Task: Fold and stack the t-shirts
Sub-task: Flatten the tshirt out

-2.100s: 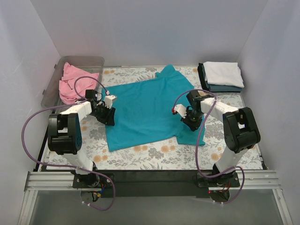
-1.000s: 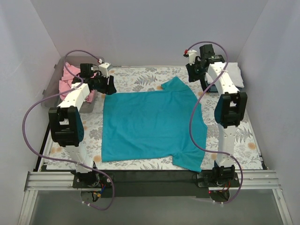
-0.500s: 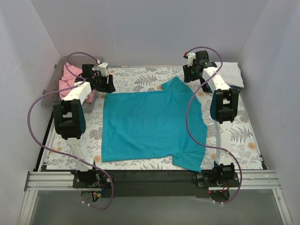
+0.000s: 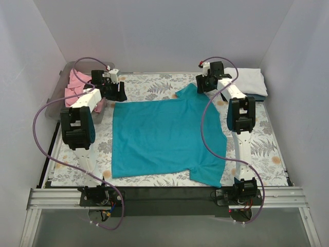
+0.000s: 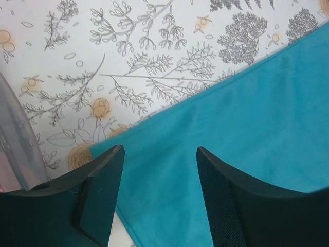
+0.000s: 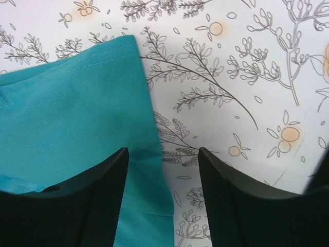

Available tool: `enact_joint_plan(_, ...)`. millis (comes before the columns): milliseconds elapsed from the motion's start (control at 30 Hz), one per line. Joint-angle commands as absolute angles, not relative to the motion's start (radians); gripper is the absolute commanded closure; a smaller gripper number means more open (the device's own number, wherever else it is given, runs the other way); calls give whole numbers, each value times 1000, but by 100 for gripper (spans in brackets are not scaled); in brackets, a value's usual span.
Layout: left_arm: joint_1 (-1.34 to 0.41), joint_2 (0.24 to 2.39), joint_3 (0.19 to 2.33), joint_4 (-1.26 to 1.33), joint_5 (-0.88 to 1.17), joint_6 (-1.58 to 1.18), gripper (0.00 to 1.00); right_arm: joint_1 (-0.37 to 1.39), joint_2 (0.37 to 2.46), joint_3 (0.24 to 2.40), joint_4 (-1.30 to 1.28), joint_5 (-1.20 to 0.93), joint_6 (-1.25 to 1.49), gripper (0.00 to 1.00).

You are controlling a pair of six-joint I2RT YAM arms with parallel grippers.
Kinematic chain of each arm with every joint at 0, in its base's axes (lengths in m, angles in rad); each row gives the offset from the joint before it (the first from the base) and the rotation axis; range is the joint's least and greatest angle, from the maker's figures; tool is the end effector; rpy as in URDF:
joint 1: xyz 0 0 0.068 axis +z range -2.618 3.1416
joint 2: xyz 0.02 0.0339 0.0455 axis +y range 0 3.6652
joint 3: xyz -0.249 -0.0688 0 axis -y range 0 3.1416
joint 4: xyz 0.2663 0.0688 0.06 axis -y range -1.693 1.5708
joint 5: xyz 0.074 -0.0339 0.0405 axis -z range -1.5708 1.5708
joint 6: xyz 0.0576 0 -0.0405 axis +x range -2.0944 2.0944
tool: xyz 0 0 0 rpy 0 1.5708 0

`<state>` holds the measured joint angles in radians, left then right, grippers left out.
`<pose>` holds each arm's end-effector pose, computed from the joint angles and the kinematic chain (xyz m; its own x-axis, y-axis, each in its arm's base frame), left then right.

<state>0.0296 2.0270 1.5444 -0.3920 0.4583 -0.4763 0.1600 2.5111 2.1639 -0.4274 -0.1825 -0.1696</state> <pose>0.4746 -0.0114 0.1702 -0.7995 -0.4350 -0.4143 -0.1232 0.7937 -0.5957 0.5762 0.1036 0.1347 -0.6325 -0.2702 -0.7259 -0.3972 0.9177 0.0045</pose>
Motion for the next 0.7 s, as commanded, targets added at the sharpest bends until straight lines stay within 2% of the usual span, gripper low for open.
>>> enact_joint_plan(0,28,2049,1609,-403,440,-483,42,175,2514,2195,-390,-204,-189,36)
enact_joint_plan(100,29,2060,1624,-408,456,-491,42,178,2507,2201,-385,-232,-173,41)
enact_joint_plan(267,29,2063,1617,-411,462,-482,42,183,2471,2200,-347,-255,-138,41)
enact_joint_plan(467,29,2063,1618,-420,463,-480,41,193,2474,2178,-284,-190,-129,34)
enact_joint_plan(533,29,2065,1623,-426,463,-480,41,192,2482,2161,-264,-176,-114,26)
enact_joint_plan(667,29,2074,1640,-442,465,-479,41,193,2494,2158,-264,-216,-118,23)
